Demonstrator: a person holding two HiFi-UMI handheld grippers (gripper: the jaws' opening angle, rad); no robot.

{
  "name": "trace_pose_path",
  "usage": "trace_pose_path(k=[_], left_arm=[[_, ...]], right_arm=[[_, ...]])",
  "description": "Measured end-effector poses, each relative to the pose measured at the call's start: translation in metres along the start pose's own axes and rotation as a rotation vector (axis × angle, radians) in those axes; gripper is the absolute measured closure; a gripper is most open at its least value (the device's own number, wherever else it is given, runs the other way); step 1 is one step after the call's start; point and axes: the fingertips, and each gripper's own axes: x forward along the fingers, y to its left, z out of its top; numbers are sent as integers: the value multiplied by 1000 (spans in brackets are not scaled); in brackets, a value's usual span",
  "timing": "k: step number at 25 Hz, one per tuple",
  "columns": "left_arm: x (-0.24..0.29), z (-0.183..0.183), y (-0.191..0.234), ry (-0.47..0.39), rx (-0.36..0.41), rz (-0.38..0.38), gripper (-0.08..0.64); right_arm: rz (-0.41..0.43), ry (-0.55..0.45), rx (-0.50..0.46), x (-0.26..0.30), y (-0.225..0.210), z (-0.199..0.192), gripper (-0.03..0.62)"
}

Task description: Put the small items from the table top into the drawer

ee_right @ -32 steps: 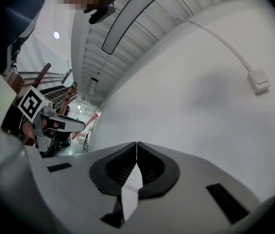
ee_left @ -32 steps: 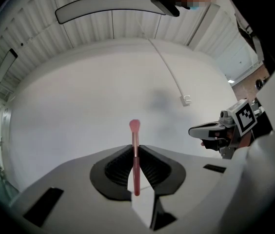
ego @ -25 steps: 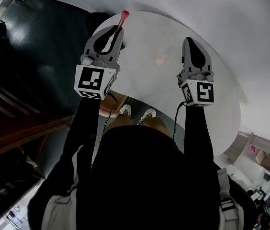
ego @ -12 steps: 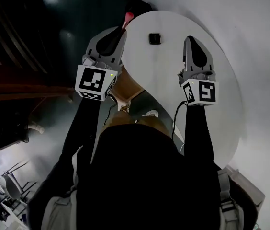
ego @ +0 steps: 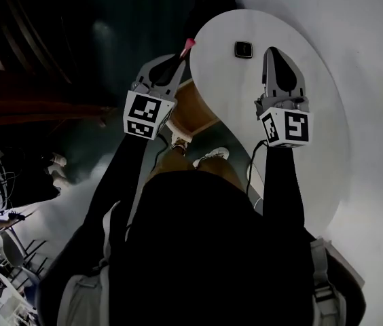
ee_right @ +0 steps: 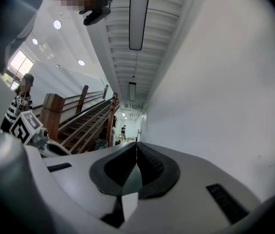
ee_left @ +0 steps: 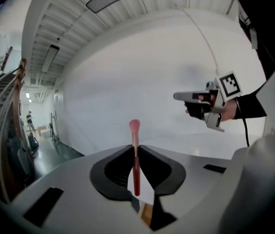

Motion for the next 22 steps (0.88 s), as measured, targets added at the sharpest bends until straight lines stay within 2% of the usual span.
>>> trace_pose_path(k=[4, 10, 16, 22], left_arm=[[7, -81, -9, 165, -73, -41, 508], [12, -173, -27, 376, -171, -104, 508], [16, -237, -46, 552, -214, -161, 508], [17, -274, -59, 693, -266, -186, 508]], right_arm=[[-12, 24, -4, 0, 1, -8, 565], [-26, 54, -14, -1, -2, -14, 565], [-24, 68, -25, -2, -1, -16, 565], [-28, 81, -27, -2, -4, -18, 565]])
